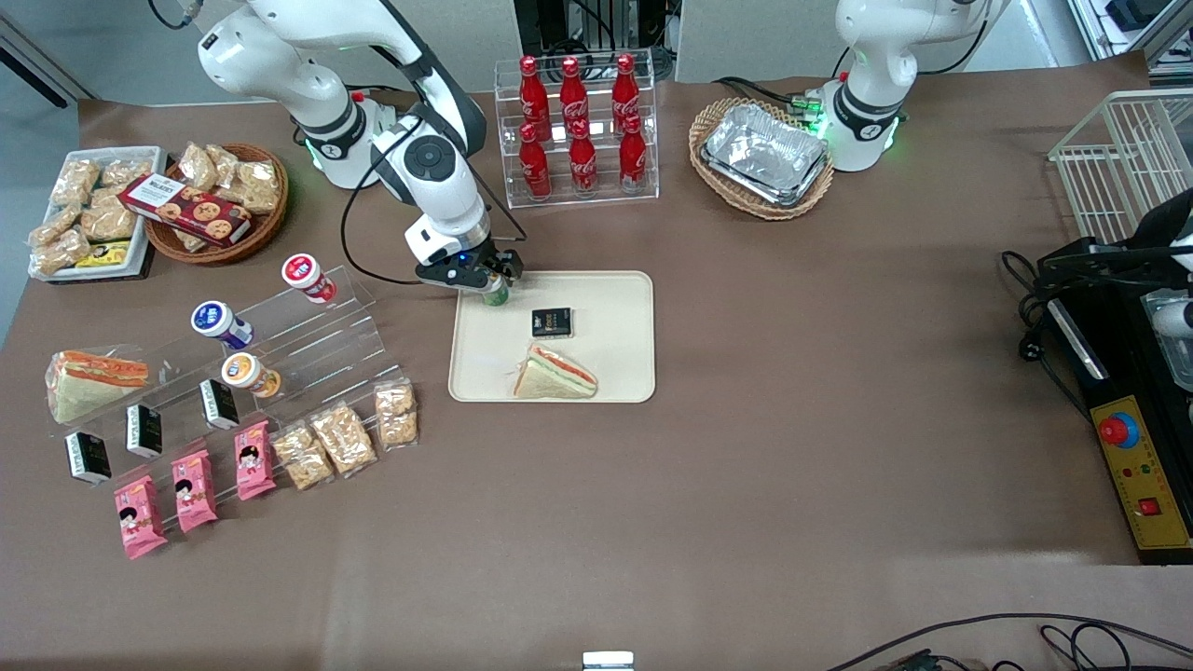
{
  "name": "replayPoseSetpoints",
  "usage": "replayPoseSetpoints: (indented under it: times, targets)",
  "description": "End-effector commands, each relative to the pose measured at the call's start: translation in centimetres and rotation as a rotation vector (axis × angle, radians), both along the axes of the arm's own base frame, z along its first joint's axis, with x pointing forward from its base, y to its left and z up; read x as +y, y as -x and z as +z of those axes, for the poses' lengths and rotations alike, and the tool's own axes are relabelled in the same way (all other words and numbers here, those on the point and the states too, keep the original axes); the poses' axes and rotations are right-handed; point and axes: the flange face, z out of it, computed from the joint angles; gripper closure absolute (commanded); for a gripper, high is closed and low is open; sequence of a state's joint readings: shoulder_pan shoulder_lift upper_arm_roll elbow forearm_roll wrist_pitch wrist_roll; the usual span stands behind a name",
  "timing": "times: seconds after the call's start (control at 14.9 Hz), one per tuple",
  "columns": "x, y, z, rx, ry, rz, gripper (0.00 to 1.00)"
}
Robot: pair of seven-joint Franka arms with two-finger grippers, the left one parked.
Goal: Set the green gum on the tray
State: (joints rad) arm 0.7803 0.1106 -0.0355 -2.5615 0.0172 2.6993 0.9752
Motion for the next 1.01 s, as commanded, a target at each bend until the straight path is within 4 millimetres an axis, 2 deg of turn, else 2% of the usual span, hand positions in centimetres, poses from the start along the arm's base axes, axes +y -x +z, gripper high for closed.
replayPoseSetpoints:
  times: [0.0,0.13,0.47,0.67,0.87,0.94]
  targets:
    - [-0.3,-1.2,1.3,-0.036,-0.02,-0.011,0.0]
    - [-0.4,-2.0,3.8,-0.047,-0.033,-0.023,0.0]
    - [1.2,-4.2,14.3,0.025,0.015,-0.026,0.0]
    - [1.5,-6.0,21.9,0.056,0.022,-0.034,0.0]
    - [2.1,-7.9,30.6,0.072,0.002,-0.037,0.0]
    - [2.3,-8.3,32.9,0.067,0.002,-0.034,0.0]
